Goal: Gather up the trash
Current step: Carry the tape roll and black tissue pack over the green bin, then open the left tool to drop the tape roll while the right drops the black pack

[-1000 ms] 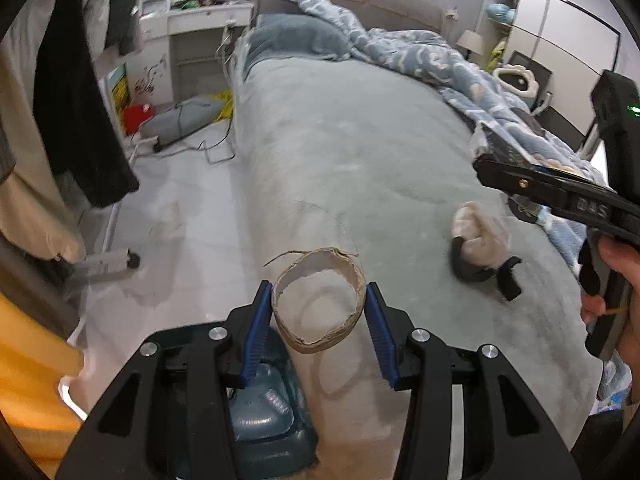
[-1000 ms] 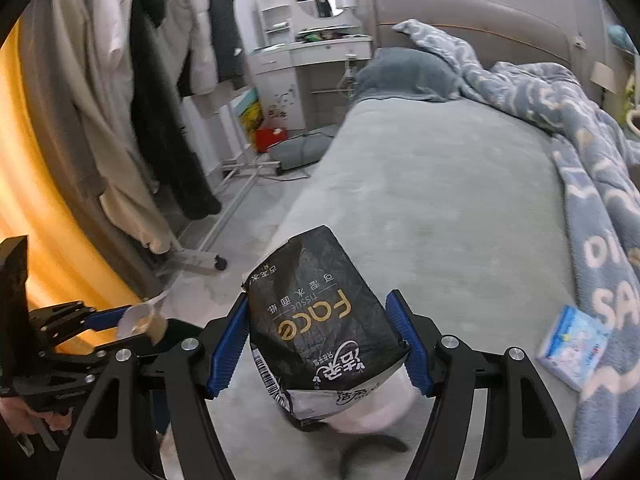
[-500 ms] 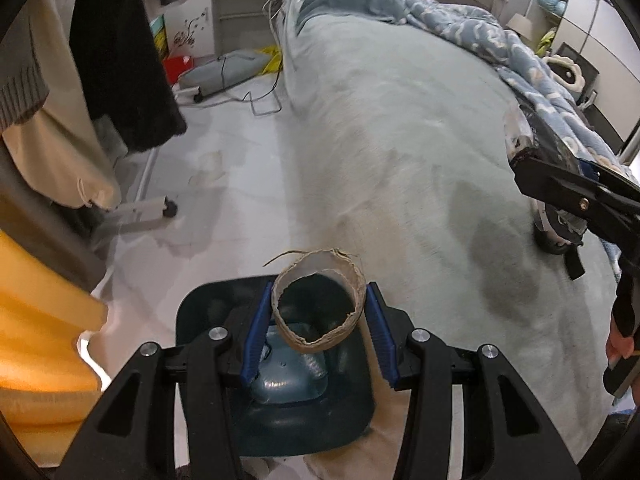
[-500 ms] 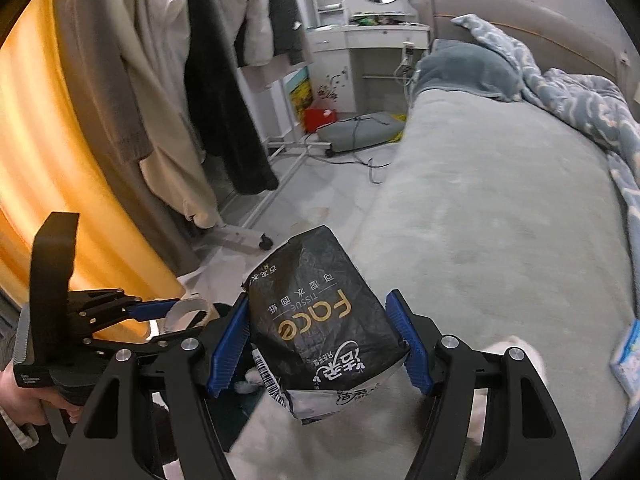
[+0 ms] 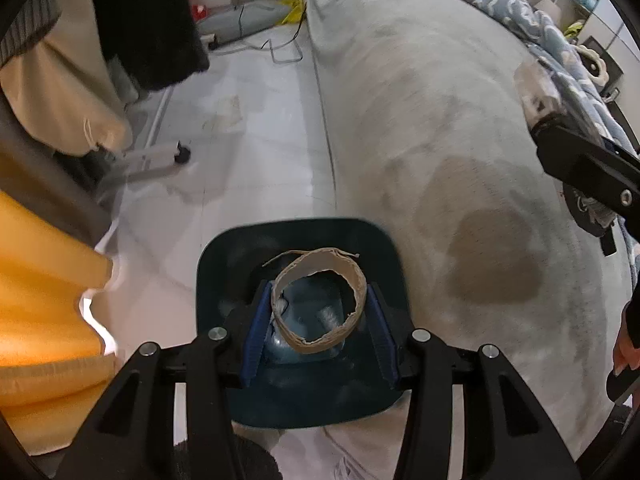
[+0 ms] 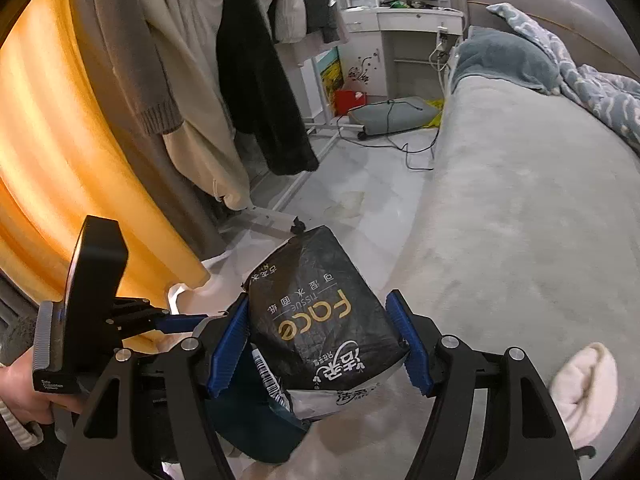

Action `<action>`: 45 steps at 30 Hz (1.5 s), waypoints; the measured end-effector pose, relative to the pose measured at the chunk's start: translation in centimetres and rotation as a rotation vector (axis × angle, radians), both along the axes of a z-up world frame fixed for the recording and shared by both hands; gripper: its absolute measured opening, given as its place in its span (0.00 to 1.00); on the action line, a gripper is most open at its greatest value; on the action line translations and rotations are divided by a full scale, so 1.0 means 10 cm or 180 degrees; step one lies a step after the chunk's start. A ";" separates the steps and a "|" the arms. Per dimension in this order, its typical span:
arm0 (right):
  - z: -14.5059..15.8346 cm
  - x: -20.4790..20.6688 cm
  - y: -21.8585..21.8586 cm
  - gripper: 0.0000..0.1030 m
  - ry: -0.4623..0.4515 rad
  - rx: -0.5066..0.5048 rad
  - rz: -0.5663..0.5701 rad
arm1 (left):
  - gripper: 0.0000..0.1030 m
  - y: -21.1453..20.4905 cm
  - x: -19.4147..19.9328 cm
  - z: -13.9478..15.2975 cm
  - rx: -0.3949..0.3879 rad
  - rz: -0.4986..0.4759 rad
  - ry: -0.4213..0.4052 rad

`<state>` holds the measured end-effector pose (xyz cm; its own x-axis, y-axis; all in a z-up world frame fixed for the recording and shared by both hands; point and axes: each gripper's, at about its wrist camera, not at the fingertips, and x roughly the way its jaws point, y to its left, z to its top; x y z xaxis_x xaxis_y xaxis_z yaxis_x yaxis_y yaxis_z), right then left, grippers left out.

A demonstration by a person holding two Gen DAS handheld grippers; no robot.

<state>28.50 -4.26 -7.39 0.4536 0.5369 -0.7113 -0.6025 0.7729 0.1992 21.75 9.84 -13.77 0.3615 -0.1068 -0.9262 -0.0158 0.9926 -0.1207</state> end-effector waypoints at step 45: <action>-1.02 -0.02 1.15 0.69 0.0629 -0.0950 0.0703 | 0.70 0.96 -0.30 0.38 -0.0312 0.0364 -0.0643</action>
<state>28.29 7.24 -17.59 0.1900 0.3632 -0.9122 -0.7328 0.6707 0.1144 18.71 19.49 -9.97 0.5532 -0.1404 -0.8211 -0.0930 0.9691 -0.2283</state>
